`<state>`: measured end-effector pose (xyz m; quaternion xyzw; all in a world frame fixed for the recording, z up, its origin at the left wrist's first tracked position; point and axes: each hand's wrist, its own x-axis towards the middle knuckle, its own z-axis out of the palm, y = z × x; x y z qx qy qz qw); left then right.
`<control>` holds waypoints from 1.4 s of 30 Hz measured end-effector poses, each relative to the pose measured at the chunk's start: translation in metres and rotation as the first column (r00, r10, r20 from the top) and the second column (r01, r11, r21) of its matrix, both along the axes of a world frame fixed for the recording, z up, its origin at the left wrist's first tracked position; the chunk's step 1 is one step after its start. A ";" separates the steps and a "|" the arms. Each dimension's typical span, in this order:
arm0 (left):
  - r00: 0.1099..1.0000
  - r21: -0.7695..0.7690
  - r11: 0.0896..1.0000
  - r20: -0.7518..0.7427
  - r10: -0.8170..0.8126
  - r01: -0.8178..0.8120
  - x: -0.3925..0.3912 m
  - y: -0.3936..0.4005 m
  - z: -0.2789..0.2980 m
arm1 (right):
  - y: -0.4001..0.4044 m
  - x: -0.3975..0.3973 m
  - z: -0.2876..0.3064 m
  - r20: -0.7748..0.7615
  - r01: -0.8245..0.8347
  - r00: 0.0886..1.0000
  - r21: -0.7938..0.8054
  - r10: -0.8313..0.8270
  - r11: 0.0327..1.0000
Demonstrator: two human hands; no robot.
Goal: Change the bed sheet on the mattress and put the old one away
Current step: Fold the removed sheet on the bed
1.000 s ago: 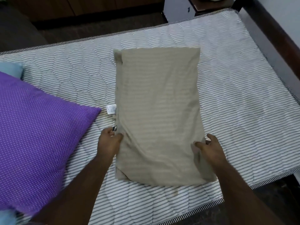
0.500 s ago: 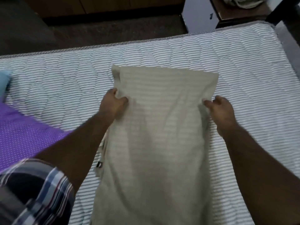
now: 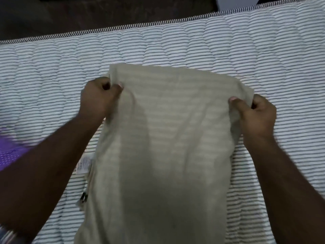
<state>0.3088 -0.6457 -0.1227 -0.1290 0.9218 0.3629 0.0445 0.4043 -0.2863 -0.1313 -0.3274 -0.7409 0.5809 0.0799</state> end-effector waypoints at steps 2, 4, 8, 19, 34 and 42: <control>0.999 -0.010 1.000 -0.032 0.027 -0.027 0.000 0.004 0.000 | -0.004 0.000 0.006 -0.087 -0.023 0.996 -0.239 0.002 0.971; 0.997 0.035 0.997 0.043 0.066 -0.067 -0.001 0.008 -0.002 | -0.009 0.002 0.007 -0.052 -0.093 0.995 -0.389 0.079 0.916; 0.961 0.085 0.996 0.277 0.009 -0.033 0.004 0.018 -0.006 | -0.011 0.001 0.012 0.143 -0.134 0.964 -0.467 0.225 0.874; 0.974 -0.270 0.936 0.021 -0.227 0.224 -0.070 0.018 0.067 | -0.007 -0.056 0.065 -0.035 -0.192 0.975 -0.633 0.220 0.750; 0.900 0.032 0.998 0.435 0.033 -0.052 0.035 -0.003 -0.019 | -0.043 0.023 -0.013 0.168 -0.002 0.983 -0.411 0.078 0.911; 0.749 0.524 0.778 0.654 -0.106 -0.347 0.066 -0.014 0.034 | -0.052 0.044 0.033 0.187 -0.093 0.939 -0.668 0.288 0.738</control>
